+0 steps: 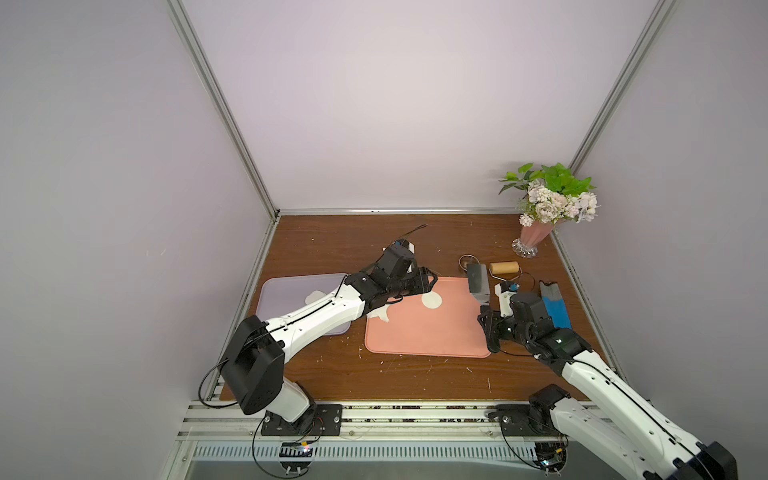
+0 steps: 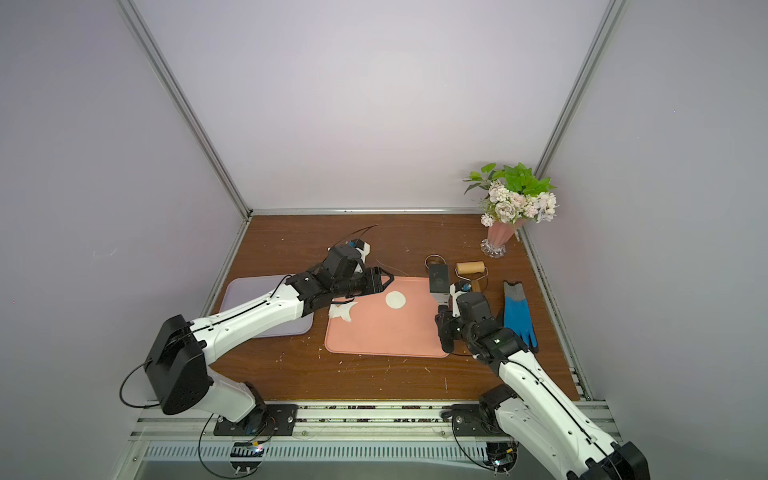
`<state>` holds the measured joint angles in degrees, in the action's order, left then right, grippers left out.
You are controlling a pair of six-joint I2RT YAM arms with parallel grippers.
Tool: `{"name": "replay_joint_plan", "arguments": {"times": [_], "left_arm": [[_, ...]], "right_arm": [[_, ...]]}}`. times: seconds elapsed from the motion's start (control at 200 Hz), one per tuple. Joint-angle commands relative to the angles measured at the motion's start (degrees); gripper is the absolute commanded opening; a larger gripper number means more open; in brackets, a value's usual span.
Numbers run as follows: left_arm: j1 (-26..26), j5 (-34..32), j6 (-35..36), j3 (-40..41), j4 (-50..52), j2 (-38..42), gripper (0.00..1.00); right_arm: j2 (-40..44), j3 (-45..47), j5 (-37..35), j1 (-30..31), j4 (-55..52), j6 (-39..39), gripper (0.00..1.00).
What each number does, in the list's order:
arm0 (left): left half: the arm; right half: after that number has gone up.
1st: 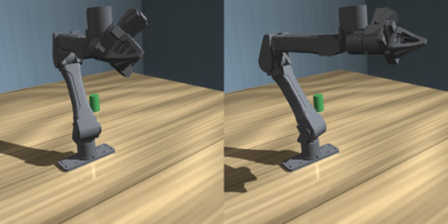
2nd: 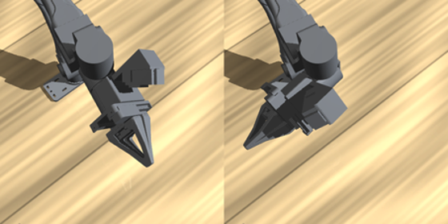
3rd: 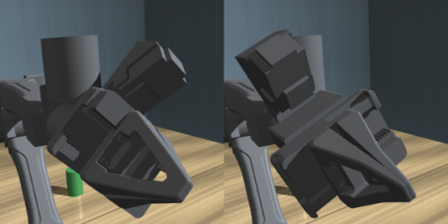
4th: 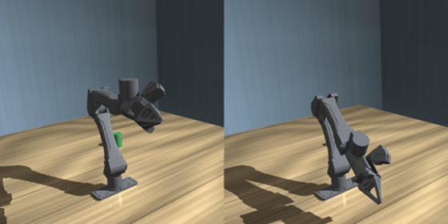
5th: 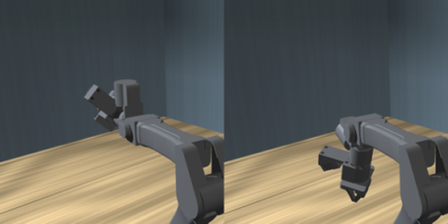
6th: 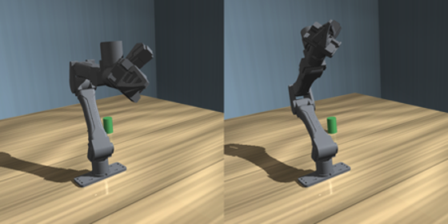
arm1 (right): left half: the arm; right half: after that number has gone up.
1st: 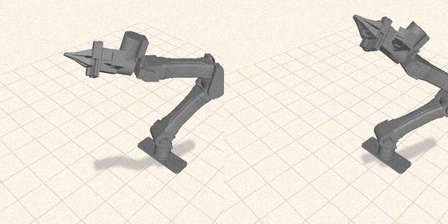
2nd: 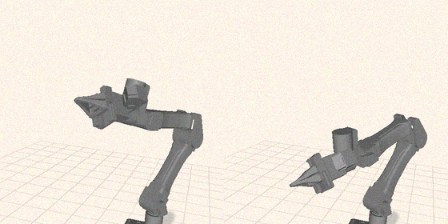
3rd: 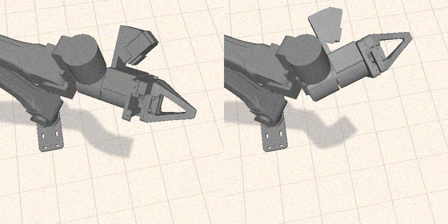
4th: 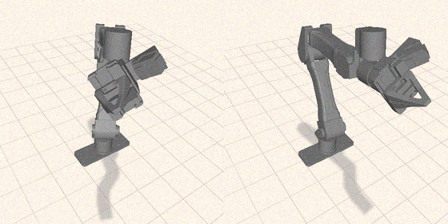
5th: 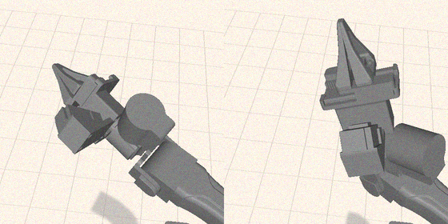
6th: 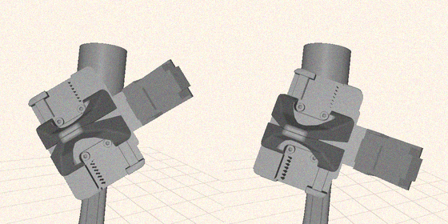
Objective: Roll out the dumpling wrappers from the dough
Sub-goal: Pick up the spatula from the center of the board.
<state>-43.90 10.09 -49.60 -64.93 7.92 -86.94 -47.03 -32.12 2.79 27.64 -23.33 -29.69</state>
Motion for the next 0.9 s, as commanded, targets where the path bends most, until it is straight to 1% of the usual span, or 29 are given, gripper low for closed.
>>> {"name": "replay_joint_plan", "arguments": {"times": [0.0,0.16,0.25,0.395,0.5,0.741,0.896], "left_arm": [[0.4,3.7,-0.6,0.8,-4.9,-1.0,0.61],[0.3,5.5,-2.0,1.9,-7.7,-2.1,0.63],[0.2,5.7,-2.8,2.3,-8.4,-2.8,0.63],[-0.8,5.7,-3.7,2.3,-8.9,-3.2,0.60],[-2.5,6.9,-6.4,4.1,-11.5,-2.9,0.59],[-4.1,8.8,-10.9,7.4,-17.0,-3.0,0.59],[-4.2,9.1,-12.5,7.6,-19.5,-3.6,0.55]], "right_arm": [[0.1,-3.8,2.3,2.7,5.6,3.2,0.20],[-1.9,-6.2,3.3,7.2,6.4,4.4,0.20],[-2.9,-7.2,2.4,9.4,6.6,4.2,0.20],[-3.9,-7.4,2.5,10.5,8.5,2.1,0.20],[-4.6,-7.6,1.3,11.2,9.8,0.5,0.20],[-6.3,-8.7,0.4,12.9,11.7,0.4,0.20],[-6.3,-8.7,0.7,14.3,12.9,0.5,0.20]]}}
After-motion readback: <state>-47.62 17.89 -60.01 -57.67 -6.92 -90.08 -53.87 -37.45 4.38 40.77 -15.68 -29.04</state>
